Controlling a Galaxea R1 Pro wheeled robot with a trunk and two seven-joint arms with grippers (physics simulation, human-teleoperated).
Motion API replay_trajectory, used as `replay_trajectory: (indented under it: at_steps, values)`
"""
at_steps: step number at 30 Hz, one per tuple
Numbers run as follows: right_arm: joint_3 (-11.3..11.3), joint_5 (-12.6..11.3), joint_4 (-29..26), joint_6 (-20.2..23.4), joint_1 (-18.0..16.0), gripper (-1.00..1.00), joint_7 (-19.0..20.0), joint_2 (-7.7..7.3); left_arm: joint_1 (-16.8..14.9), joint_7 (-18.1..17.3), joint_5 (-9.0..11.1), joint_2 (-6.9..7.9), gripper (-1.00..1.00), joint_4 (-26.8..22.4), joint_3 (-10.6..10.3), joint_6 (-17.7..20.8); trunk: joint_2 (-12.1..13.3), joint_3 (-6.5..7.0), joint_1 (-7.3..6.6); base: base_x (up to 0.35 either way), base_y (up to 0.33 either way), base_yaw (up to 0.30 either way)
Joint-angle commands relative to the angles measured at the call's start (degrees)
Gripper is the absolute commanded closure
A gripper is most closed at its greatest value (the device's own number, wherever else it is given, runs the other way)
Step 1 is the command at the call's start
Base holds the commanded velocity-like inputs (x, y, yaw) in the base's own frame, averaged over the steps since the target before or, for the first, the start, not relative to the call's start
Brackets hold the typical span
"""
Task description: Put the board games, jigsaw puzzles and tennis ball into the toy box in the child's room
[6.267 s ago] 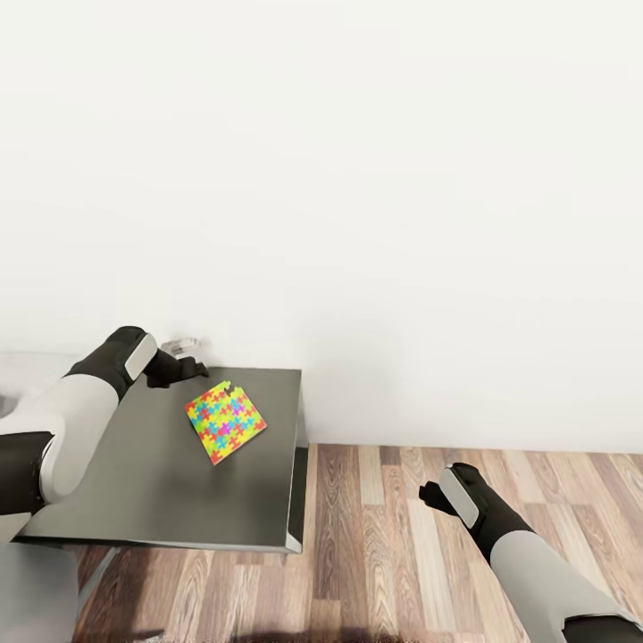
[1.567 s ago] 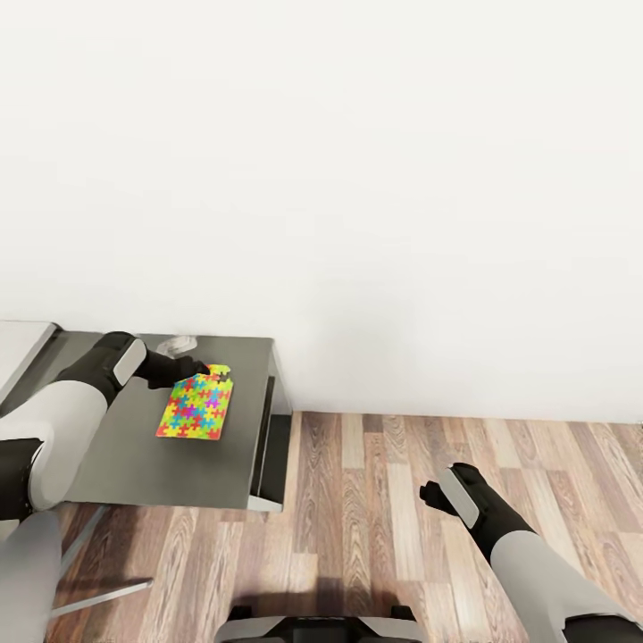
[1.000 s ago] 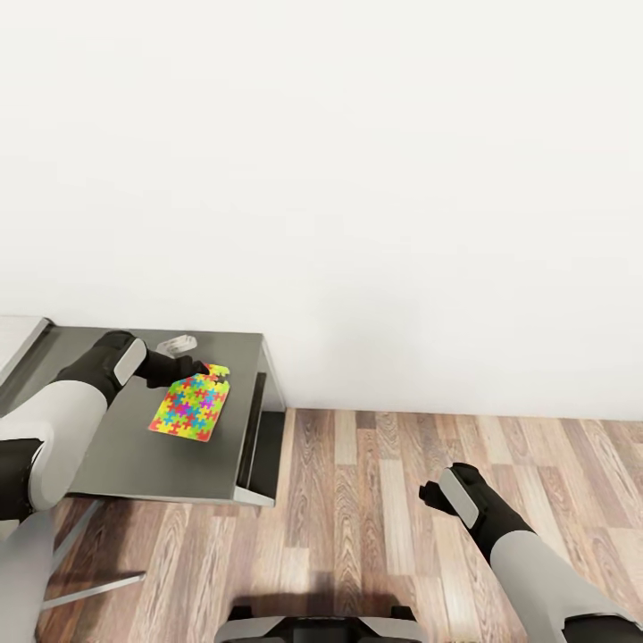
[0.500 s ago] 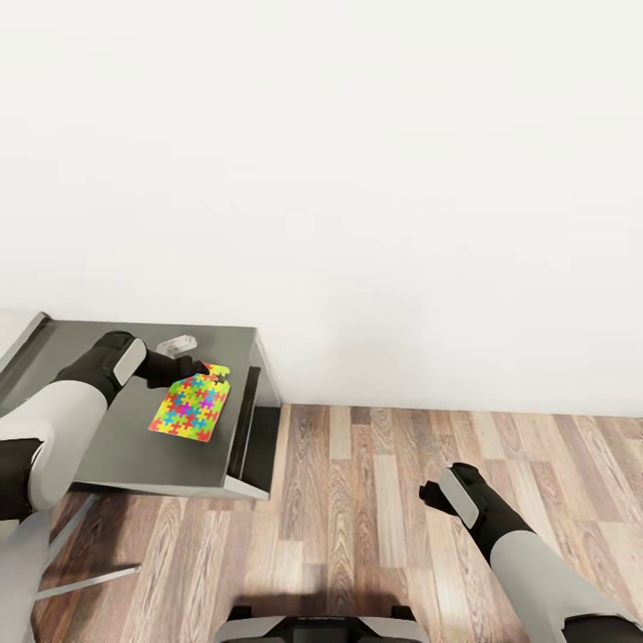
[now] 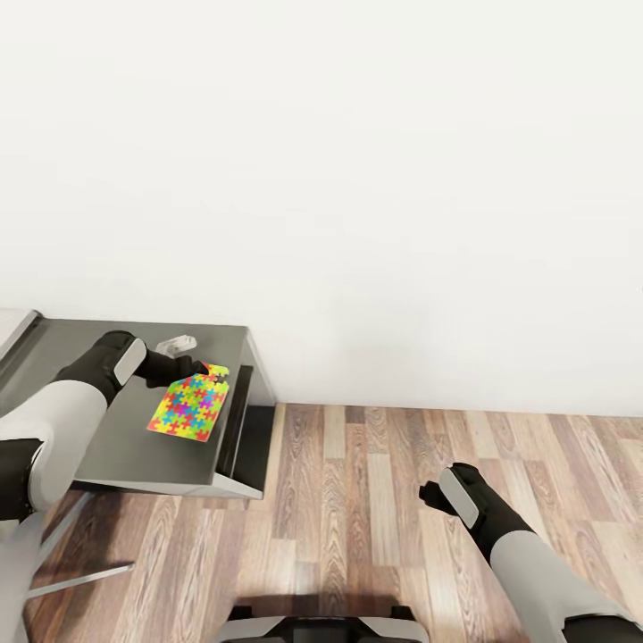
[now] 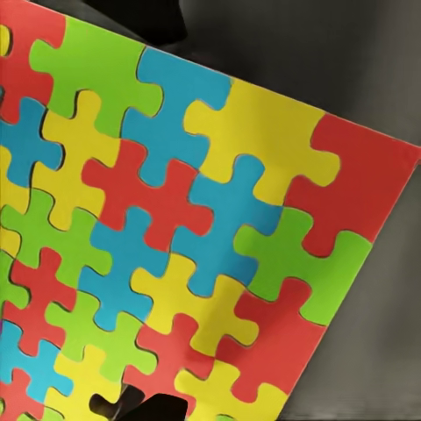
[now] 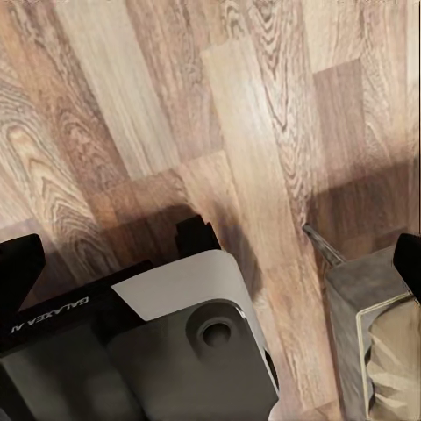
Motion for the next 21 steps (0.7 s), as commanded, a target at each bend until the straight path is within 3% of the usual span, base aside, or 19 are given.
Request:
replay_trajectory:
  at_steps: [1,21]
  values:
    - [0.46,-0.60,-0.08,0.17,-0.04,-1.00,-0.51,-0.08,0.02,-0.15,0.46,-0.02,-1.00,0.64,-0.13,0.30,-0.07,-0.09,0.05,0.000,-0.135,0.000]
    - [0.46,-0.60,-0.08,0.17,-0.02,-1.00,-0.51,-0.07,0.02,-0.16,0.46,0.04,-1.00,0.66,-0.13,0.28,-0.07,-0.09,0.05,-0.013,-0.096,0.000]
